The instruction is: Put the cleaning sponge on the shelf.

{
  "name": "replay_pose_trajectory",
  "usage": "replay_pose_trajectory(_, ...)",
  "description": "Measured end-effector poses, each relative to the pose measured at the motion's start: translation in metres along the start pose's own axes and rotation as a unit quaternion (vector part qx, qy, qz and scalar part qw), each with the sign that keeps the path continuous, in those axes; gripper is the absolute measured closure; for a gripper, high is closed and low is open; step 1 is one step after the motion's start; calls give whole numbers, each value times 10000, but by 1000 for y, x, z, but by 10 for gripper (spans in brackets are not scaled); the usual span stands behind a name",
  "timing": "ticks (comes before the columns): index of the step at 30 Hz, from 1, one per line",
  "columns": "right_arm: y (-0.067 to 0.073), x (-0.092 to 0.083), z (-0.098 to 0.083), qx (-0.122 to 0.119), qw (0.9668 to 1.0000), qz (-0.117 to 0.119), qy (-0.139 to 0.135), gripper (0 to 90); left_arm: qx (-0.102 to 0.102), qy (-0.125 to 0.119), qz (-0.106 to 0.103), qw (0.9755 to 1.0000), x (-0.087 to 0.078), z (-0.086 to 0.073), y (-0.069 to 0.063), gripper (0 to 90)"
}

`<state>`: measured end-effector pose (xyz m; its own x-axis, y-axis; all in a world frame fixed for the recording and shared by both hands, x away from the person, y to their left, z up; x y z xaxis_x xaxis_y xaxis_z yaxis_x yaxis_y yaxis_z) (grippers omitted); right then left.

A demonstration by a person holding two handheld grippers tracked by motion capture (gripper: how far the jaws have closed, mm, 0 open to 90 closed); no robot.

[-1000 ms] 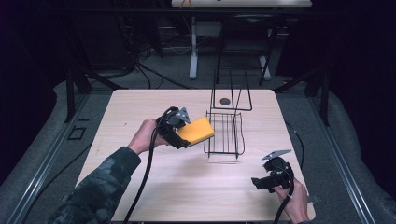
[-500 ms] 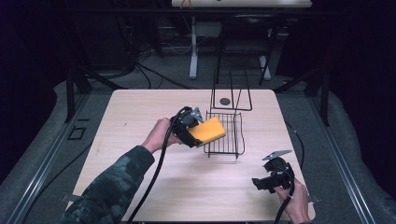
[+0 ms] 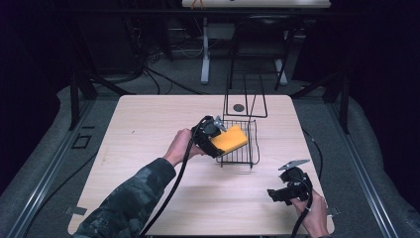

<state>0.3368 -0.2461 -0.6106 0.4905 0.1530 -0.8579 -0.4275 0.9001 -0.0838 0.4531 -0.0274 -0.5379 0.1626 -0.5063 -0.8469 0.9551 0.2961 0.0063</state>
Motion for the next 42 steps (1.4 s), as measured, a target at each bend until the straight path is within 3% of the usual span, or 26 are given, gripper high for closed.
replay_pose_trajectory(7, 2, 2, 0, -7, 10000, 19, 11, 94, -206, -33, 71, 9998, 15, 9, -4, 301)
replay_pose_trajectory(18, 4, 3, -2, -54, 10000, 38, 69, 96, -605, 103, 97, 9981, 37, 7, 2, 301)
replay_pose_trajectory(23, 4, 3, -2, -71, 9999, 34, 88, 96, -651, 84, 199, 9976, 40, 11, 3, 298)
replay_pose_trajectory(31, 4, 1, -2, -27, 10000, 41, 83, 97, -656, -18, 185, 9977, 43, 15, -1, 298)
replay_pose_trajectory(33, 3, 2, -2, -37, 10000, 31, 68, 97, -580, 14, 185, 9981, 46, 17, -2, 299)
replay_pose_trajectory(39, 4, 2, -2, -20, 10000, 55, 68, 97, -632, 83, 147, 9979, 51, 18, -5, 299)
replay_pose_trajectory(42, 4, 2, -2, -18, 10000, 62, 39, 97, -642, 232, 241, 9974, 52, 17, -6, 300)
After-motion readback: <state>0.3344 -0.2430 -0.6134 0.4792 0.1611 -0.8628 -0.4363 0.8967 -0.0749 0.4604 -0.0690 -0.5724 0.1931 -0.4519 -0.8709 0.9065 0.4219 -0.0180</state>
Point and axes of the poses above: each handheld gripper's, and its own axes: x roughly forward along the jaws, z roughly out of its top, y roughly to its left, the point moved 9 cm from there along x, roughly forward along the jaws, and after that the axes turned 6 degrees about -z, right-handed, at the moved point
